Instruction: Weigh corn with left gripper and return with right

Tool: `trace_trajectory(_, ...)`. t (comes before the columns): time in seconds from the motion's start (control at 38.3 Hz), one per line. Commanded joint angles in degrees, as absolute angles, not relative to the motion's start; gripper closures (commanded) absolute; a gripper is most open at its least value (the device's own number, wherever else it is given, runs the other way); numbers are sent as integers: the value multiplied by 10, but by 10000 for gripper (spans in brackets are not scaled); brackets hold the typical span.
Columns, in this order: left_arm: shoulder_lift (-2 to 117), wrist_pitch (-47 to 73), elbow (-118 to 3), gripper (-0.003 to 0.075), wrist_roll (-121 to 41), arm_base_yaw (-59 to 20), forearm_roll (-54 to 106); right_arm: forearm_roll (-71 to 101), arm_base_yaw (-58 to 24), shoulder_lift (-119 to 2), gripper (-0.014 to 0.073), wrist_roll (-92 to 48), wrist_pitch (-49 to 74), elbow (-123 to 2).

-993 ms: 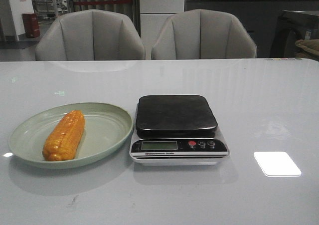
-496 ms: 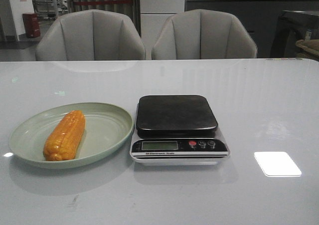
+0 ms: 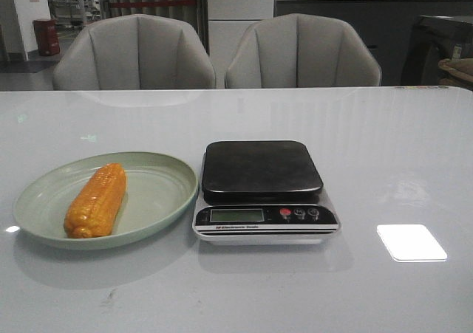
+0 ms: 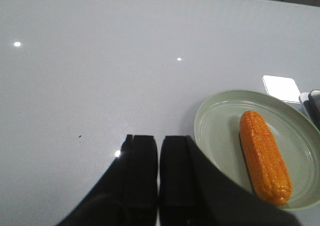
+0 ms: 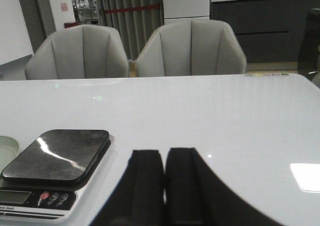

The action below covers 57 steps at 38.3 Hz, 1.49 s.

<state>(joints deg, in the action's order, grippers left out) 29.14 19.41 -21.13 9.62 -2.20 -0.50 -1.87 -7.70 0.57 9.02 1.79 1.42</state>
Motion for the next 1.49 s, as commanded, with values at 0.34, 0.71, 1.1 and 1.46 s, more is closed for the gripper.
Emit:
trace_trajectory(0.34,352,152,-289,73,97,-28,6,-25,-74,16,428,85,-23,21)
trace_trajectory(0.71,524,118,-346,85,104,-198,15,-25,-74,16,428,85,-23,21)
trace_trajectory(1.1,745,103,-438,85,153,-264,19,-25,-74,16,428,85,-23,21)
trace_trajectory(1.46,882,162,-508,131,178,-282,27,-25,-74,16,428,85,-23,21)
